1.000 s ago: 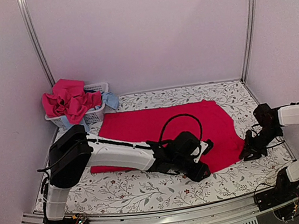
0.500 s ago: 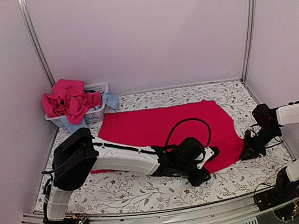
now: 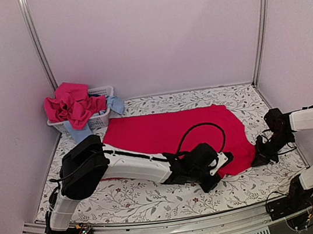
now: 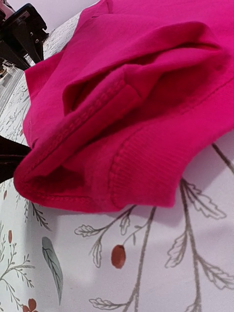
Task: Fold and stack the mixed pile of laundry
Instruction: Fold the flattened T-shirt at the center of the board.
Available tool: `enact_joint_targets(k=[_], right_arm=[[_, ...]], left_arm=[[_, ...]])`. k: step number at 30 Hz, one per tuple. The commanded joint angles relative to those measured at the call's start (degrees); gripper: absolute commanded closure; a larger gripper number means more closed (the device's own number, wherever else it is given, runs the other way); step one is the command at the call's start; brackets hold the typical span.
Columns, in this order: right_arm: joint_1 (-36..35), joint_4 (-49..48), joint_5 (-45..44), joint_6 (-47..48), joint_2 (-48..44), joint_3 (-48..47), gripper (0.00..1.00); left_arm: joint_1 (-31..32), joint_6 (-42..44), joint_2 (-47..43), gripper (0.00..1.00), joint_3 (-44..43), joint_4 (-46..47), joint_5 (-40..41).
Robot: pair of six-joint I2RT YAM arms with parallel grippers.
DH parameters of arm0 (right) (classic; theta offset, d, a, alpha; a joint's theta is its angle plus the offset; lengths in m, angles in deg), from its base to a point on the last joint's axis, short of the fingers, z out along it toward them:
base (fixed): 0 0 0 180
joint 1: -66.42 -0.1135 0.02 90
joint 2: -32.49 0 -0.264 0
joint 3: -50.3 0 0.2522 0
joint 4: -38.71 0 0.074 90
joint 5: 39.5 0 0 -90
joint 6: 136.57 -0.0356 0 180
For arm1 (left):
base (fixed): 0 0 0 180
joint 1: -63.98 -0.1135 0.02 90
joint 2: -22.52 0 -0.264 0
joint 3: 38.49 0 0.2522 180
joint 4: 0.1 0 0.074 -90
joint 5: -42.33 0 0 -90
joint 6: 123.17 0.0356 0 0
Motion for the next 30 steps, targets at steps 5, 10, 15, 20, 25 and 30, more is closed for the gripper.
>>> enact_joint_targets(k=[5, 10, 15, 20, 25, 30], right_arm=[[-0.3, 1.6, 1.1, -0.1, -2.9, -0.9, 1.00], [-0.3, 1.5, 1.1, 0.1, -2.9, -1.0, 1.00], [-0.3, 1.4, 1.0, 0.0, -2.5, -1.0, 1.00], [-0.2, 1.4, 1.0, -0.1, -2.3, -1.5, 1.00], [-0.2, 1.6, 0.9, -0.1, -2.1, -1.7, 1.00], [-0.2, 2.1, 0.8, -0.1, -2.3, -2.0, 1.00]], left_arm=[[1.0, 1.7, -6.0, 0.92, 8.1, 4.0, 1.7], [1.1, 3.7, -12.0, 0.79, 14.8, 12.6, 3.8], [1.1, 5.6, -9.4, 0.73, 11.9, 12.9, 3.0], [1.0, 7.3, -6.1, 0.70, 9.0, 13.1, 0.5], [0.7, 6.9, -3.3, 0.66, 7.6, 12.9, -1.7], [0.6, 7.5, -1.8, 0.66, 9.1, 13.0, -2.9]])
